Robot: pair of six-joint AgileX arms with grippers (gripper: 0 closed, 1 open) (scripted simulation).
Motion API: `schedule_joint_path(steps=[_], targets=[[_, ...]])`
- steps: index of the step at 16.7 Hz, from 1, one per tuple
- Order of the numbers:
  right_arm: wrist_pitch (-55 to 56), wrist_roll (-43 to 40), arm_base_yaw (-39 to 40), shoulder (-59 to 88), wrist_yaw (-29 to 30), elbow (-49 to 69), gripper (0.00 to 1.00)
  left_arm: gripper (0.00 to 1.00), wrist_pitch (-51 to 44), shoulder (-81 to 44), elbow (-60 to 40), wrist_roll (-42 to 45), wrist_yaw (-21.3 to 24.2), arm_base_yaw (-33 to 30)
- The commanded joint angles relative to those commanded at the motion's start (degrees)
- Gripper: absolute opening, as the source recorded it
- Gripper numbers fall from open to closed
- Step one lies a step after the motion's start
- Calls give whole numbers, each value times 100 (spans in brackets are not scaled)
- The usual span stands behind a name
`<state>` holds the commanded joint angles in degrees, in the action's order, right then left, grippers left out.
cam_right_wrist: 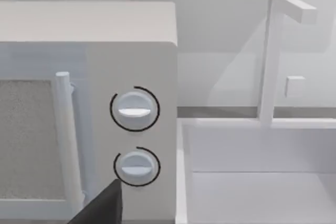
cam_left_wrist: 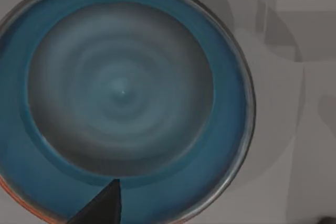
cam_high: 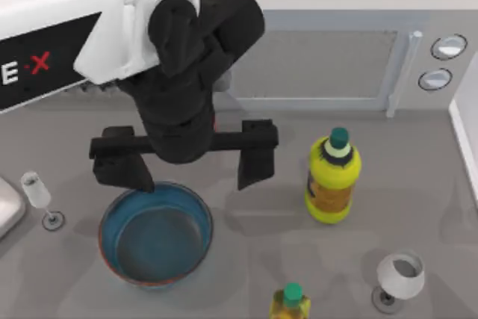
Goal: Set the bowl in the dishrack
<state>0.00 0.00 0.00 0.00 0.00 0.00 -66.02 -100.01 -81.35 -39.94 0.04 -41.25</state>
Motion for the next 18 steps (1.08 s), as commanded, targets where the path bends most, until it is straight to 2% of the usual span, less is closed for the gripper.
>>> schedule_joint_path(steps=[4, 10, 18], targets=[[0, 0, 0, 0, 0, 0, 100, 100, -413, -598, -480, -250, 0, -258], [0, 0, 0, 0, 0, 0, 100, 100, -309, -615, -383, -236, 1, -236], [0, 0, 0, 0, 0, 0, 100, 100, 1570, -1165, 897, -223, 3, -239]])
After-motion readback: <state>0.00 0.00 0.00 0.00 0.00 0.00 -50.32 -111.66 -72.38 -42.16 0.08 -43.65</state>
